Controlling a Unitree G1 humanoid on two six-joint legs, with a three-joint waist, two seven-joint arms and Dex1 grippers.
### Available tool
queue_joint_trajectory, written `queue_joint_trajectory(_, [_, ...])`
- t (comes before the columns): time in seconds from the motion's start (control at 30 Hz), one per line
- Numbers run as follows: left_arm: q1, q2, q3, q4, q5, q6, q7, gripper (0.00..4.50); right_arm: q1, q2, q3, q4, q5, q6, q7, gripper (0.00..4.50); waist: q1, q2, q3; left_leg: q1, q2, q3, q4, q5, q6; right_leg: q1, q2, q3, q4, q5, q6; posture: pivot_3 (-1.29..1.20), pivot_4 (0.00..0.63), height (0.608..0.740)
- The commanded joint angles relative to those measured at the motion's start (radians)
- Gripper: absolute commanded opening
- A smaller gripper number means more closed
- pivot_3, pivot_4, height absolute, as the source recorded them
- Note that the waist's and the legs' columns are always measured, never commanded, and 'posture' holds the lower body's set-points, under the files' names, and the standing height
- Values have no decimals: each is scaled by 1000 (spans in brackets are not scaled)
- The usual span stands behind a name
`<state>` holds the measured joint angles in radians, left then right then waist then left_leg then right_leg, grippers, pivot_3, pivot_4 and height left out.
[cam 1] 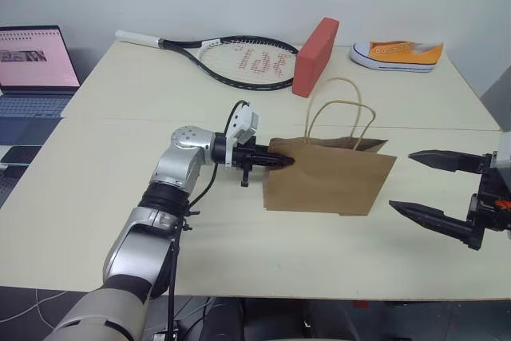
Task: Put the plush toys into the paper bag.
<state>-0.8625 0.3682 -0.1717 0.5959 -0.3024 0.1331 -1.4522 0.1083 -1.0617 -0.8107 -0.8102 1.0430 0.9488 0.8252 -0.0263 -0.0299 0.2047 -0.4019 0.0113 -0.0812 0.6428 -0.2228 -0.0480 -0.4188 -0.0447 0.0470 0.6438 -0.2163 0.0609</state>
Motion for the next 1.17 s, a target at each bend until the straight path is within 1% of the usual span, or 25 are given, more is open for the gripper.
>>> queue_joint_trajectory(0.03, [-30, 3, 8, 7, 23, -46, -3, 1581, 3, -15, -10, -11, 14, -13, -9, 4500, 0, 0, 0, 0, 0, 0, 0, 0, 0, 0, 0, 0, 0, 0, 0, 0, 150, 740])
queue_joint_trajectory(0.17, [-20, 20, 9, -6, 40, -54, -11, 2796, 2, -18, 0, -11, 12, -17, -5, 4500, 0, 0, 0, 0, 0, 0, 0, 0, 0, 0, 0, 0, 0, 0, 0, 0, 150, 740])
queue_joint_trajectory(0.33, [37, 92, 8, -90, 79, -54, 12, 4414, 0, -26, 20, 4, -11, -28, 6, 4500, -4, 0, 0, 0, 0, 0, -1, 0, 0, 0, 0, 0, 0, 0, 0, 0, 150, 740])
queue_joint_trajectory(0.37, [53, 108, 13, -108, 84, -54, 25, 4486, -3, -26, 31, 9, -21, -36, 8, 4500, -4, 0, 0, 1, 0, 0, -1, 0, 0, 0, 0, 0, 0, 0, 0, 0, 150, 740])
queue_joint_trajectory(0.6, [192, 240, 76, -312, 90, 5, 142, 4486, -48, -36, 116, 92, -132, -142, 50, 4500, -2, 0, 0, 1, 1, 0, 0, 0, 0, 0, 0, 0, 0, 0, 0, 0, 150, 740])
queue_joint_trajectory(0.7, [316, 349, 174, -504, 62, 122, 227, 4486, -53, -86, 132, 210, -210, -197, 151, 4500, -7, 0, 0, 1, 1, 0, -1, 0, 0, 0, 0, 0, 0, 0, 0, 0, 150, 740])
queue_joint_trajectory(0.77, [392, 407, 235, -619, 20, 197, 248, 4486, -52, -128, 128, 282, -245, -219, 221, 4500, -6, 0, 0, 1, 1, 1, -2, 0, 0, -1, 0, 0, 0, 0, -1, 0, 150, 740])
queue_joint_trajectory(0.83, [449, 462, 292, -697, -21, 258, 252, 4486, -53, -166, 124, 347, -281, -243, 285, 4500, -5, 0, 0, 1, 1, 1, -2, 0, 0, -1, 0, 0, 0, -1, -2, 0, 150, 740])
queue_joint_trajectory(0.9, [486, 510, 340, -740, -52, 306, 256, 4486, -53, -194, 111, 397, -311, -261, 342, 4500, -1, 0, 0, 2, 2, 1, -3, 0, 0, -1, 0, -1, 0, -1, -2, 0, 150, 740])
queue_joint_trajectory(1.0, [511, 571, 388, -756, -82, 345, 245, 4486, -62, -226, 103, 461, -341, -274, 408, 4500, 1, 0, 0, 1, 2, 1, -2, 0, 0, -1, 0, -1, 0, -2, -3, 0, 150, 740])
queue_joint_trajectory(1.17, [539, 623, 416, -760, -120, 353, 220, 4486, -74, -235, 111, 507, -376, -293, 458, 4500, -2, 0, 0, 2, 2, 3, -2, 0, 0, -1, -1, -1, 0, -3, -5, 0, 150, 740])
